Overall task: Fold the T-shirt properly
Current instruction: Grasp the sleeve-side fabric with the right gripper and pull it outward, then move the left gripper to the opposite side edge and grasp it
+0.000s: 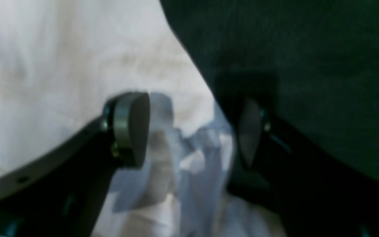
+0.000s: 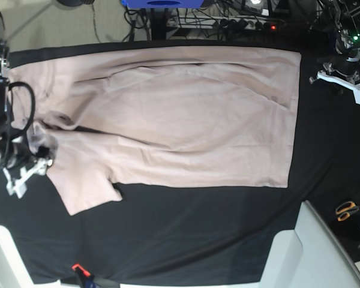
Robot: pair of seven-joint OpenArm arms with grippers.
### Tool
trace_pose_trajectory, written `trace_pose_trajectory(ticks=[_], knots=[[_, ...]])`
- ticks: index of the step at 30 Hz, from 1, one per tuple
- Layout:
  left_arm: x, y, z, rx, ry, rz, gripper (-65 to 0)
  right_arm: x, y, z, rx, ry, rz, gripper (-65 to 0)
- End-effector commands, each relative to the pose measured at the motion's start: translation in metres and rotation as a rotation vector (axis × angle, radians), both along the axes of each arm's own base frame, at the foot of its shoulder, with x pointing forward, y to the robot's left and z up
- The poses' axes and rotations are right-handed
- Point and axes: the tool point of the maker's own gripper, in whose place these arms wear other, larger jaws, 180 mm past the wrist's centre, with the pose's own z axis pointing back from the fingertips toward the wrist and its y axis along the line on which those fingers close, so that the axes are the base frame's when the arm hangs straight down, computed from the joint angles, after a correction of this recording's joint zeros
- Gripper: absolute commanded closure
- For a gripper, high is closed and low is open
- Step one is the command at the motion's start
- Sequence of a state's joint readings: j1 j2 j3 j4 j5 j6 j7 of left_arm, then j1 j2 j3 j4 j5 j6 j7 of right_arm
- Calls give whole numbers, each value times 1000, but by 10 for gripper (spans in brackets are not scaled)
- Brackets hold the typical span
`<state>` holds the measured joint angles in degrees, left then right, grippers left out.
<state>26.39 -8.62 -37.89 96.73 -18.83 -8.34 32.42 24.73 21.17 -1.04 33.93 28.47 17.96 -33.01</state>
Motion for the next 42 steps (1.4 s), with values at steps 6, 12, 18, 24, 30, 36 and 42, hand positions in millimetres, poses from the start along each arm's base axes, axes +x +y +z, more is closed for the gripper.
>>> trace_pose_trajectory(ticks=[6, 12, 18, 24, 30, 36, 42], knots=[[7, 6, 12, 30, -37, -6, 0, 13, -10, 9, -4, -47, -25, -384], [8, 6, 13, 30, -40, -6, 0, 16, 1, 8, 11, -54, -16, -384], [8, 6, 13, 30, -40, -6, 0, 26, 11, 13, 25, -72, -7, -383], [8, 7, 13, 31, -40, -7, 0, 28, 18, 13, 36, -76, -2, -383], [8, 7, 13, 31, -40, -7, 0, 35, 15, 20, 29, -92, -10, -381], [9, 7, 14, 31, -41, -7, 0, 38, 14, 23, 28, -98, -10, -138], [22, 7, 17, 26, -71, -4, 0, 42, 14, 26, 28, -107, -10, -9]])
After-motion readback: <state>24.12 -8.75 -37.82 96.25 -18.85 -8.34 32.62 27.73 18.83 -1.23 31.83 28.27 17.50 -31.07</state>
